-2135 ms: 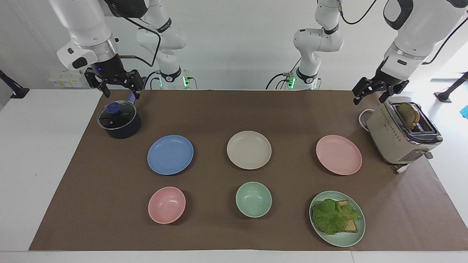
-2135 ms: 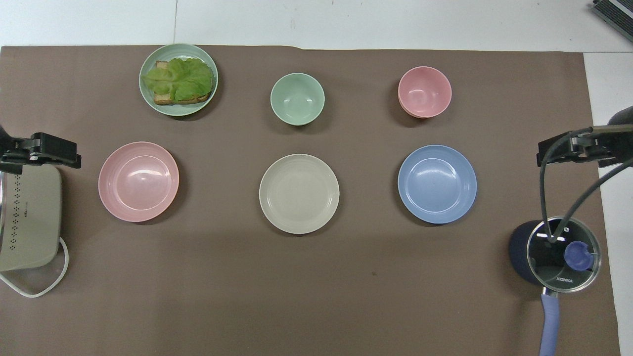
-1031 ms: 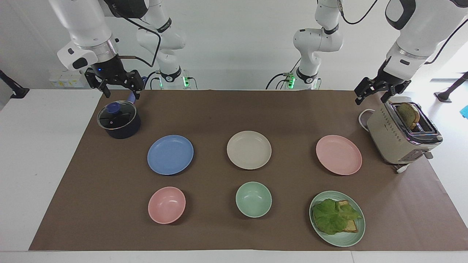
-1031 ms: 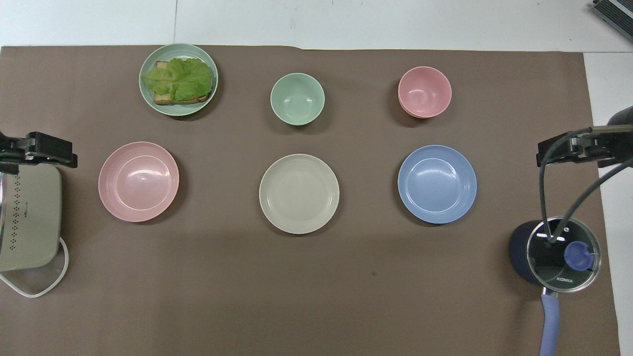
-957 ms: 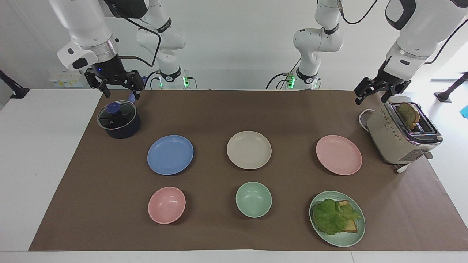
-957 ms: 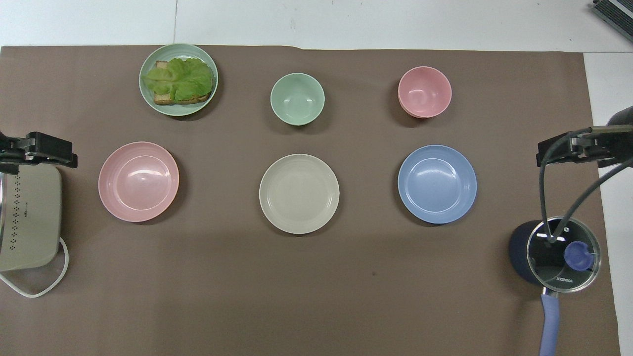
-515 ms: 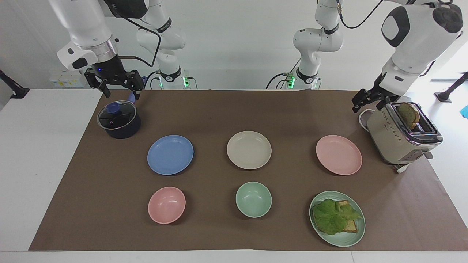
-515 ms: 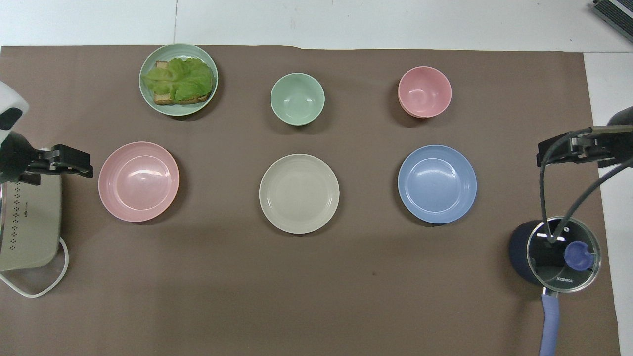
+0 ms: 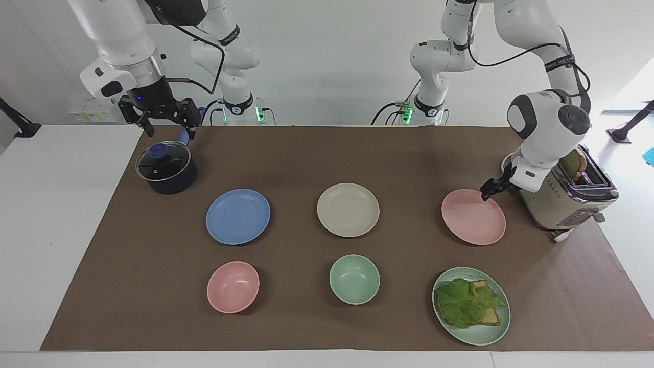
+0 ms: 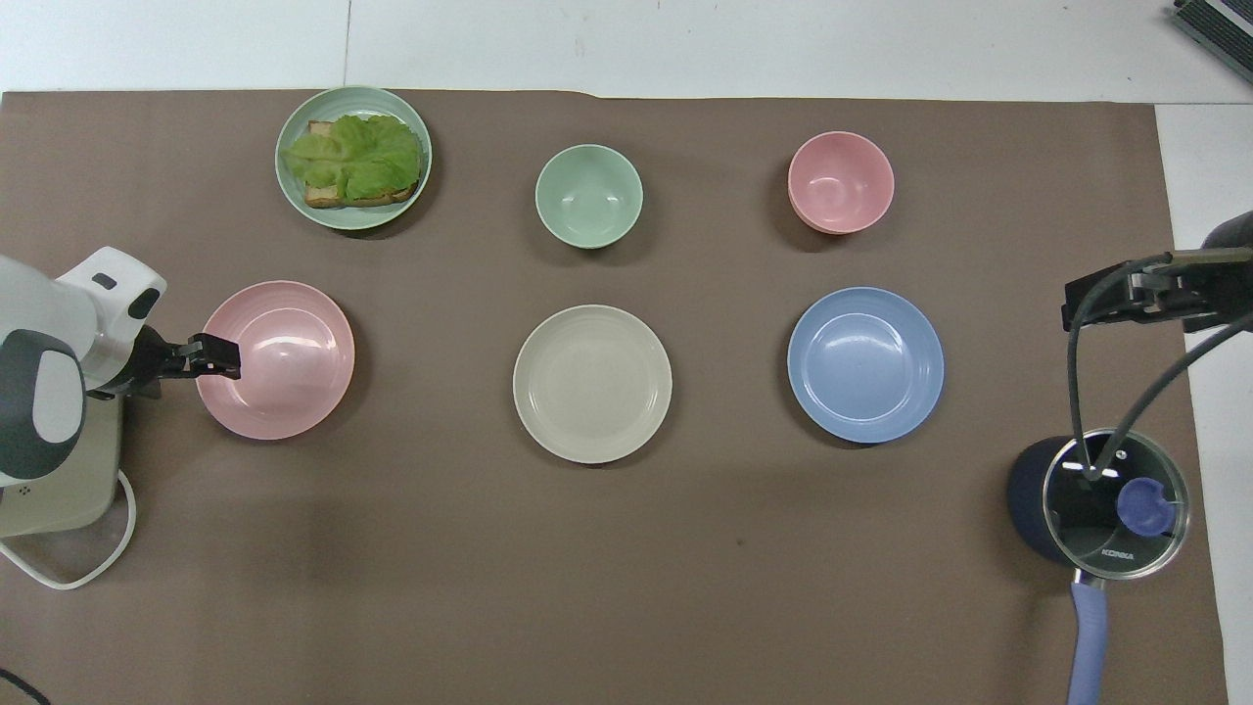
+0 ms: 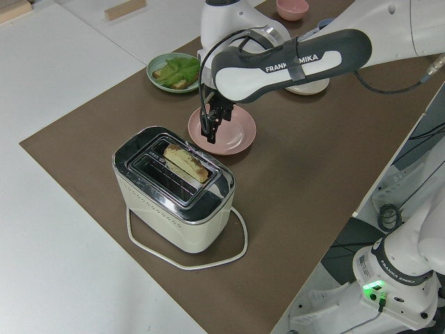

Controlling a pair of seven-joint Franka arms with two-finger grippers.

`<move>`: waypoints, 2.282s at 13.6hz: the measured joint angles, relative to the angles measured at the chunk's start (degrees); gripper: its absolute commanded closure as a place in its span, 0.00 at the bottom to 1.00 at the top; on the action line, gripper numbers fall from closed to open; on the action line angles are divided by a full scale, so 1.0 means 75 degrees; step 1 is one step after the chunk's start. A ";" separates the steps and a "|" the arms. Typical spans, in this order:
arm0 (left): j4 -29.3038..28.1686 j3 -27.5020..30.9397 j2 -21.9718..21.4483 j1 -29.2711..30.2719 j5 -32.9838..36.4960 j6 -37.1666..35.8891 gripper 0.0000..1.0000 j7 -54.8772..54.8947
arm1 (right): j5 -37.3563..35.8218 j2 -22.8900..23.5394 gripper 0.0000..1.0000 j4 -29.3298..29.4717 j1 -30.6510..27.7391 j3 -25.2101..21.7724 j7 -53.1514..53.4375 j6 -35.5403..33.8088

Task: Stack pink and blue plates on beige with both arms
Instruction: 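Reach the left gripper to the large pink bowl rim and grasp it, then carry the pink bowl with the left gripper onto the beige plate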

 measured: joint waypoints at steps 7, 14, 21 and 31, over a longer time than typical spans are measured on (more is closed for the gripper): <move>-0.0357 -0.0070 0.0465 0.0395 0.0000 0.0661 1.00 -0.0518 | 0.0000 -0.0002 0.00 -0.0010 -0.0004 -0.0011 0.0000 0.0041; 0.0072 -0.0168 0.0328 0.0334 -0.0006 -0.0192 1.00 -0.0605 | 0.0000 -0.0303 0.00 -0.0653 -0.0004 -0.0013 0.0000 0.0820; 0.1603 -0.1010 -0.0235 0.0278 -0.1612 -0.2472 1.00 -0.1824 | 0.0000 -0.0381 0.00 -0.0652 -0.0004 -0.0013 0.0000 0.0808; 0.1037 -0.2099 0.0124 -0.1824 -0.2239 -0.0474 1.00 -0.4359 | 0.0000 -0.0381 0.00 -0.0656 -0.0004 -0.0013 0.0000 0.0787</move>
